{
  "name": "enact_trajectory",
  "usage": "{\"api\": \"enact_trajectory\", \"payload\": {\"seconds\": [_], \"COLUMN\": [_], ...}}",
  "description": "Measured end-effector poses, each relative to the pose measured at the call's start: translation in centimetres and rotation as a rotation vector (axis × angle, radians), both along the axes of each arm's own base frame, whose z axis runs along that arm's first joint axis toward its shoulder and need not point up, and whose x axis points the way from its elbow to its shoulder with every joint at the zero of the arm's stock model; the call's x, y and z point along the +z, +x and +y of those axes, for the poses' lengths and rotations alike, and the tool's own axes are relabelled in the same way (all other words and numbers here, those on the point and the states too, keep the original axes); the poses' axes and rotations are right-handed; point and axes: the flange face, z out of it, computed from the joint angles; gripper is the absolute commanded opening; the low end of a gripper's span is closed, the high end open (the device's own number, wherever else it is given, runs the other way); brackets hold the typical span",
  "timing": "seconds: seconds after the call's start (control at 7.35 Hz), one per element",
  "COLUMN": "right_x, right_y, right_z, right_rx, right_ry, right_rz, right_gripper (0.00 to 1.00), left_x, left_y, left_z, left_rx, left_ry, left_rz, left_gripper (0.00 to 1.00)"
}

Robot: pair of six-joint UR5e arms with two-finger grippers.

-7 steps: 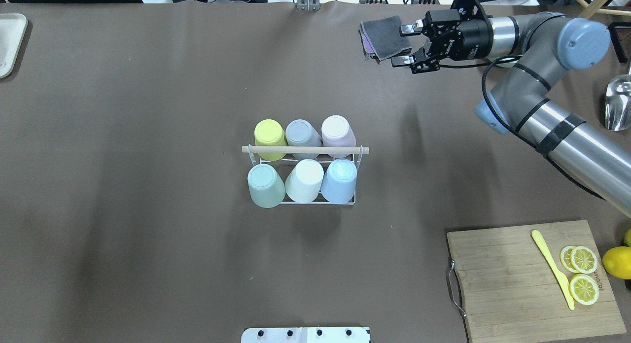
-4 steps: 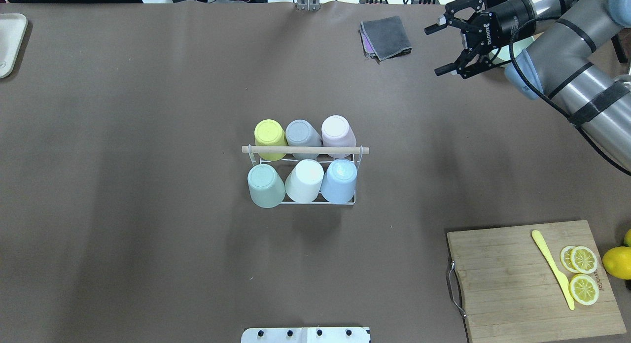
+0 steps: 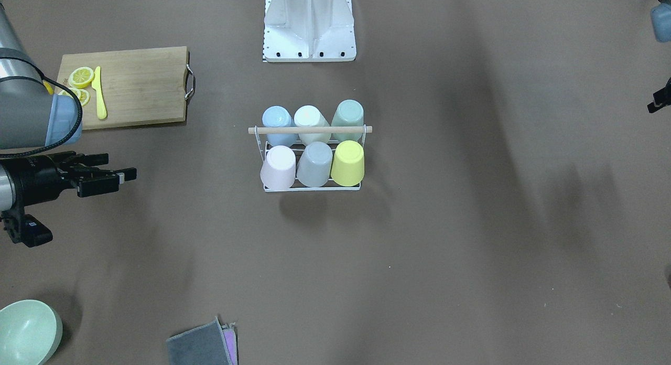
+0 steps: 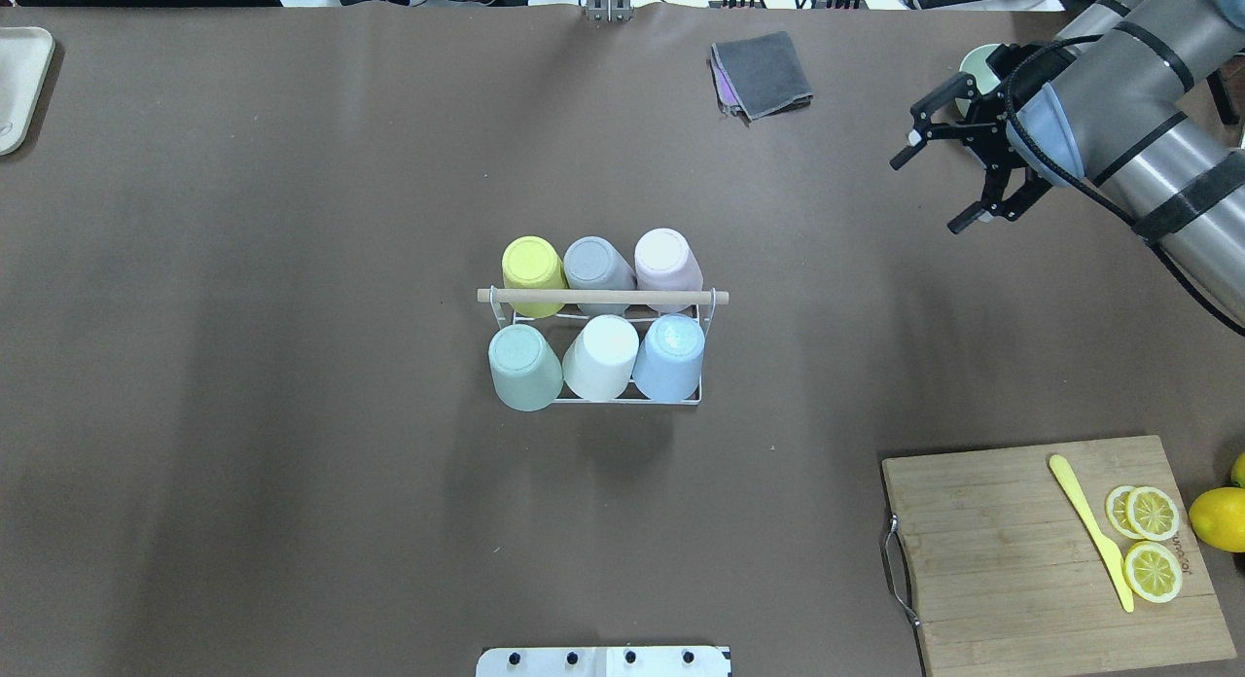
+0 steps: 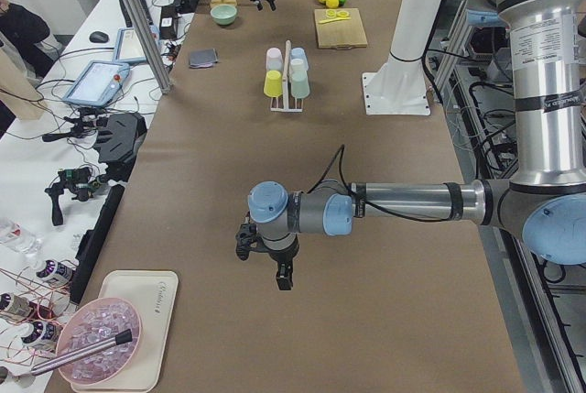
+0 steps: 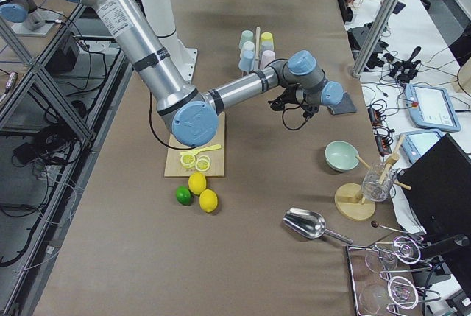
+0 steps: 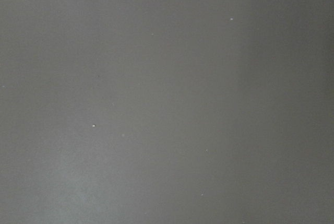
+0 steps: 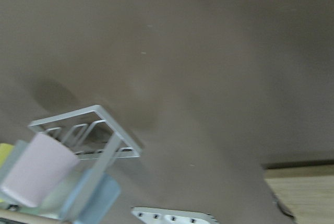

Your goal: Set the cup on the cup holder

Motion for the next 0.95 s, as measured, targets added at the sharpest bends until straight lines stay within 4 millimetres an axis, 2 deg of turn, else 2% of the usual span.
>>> {"api": "enact_trajectory", "payload": {"seconds": [0.27,0.41,0.68,0.95], "right_x": [3.3,5.1,7.8,9.3], "right_y": [1.9,2.9,5.0,8.1], "right_z": [1.5,3.0,6.9,9.2], "right_rx": [-0.2,-0.242,-0.25,-0.206], "right_ry": [0.241,0.343,0.487,0.594], "right_rz": [0.145,0.169,0.163,0.149], "right_gripper": [0.98,0.98,0.98,0.95], "left_x": [0.2,0.0,0.0,-0.1], "left_y": [0.1,0.1,0.1,0.1], "left_z": [-0.2,-0.3,-0.4,-0.3], "left_rx": [-0.002,-0.003,-0.003,-0.004], "left_ry": [0.013,0.021,0.027,0.036], "left_rz": [0.004,0.007,0.008,0.01], "left_gripper": [0.97,0.97,0.97,0.97]}}
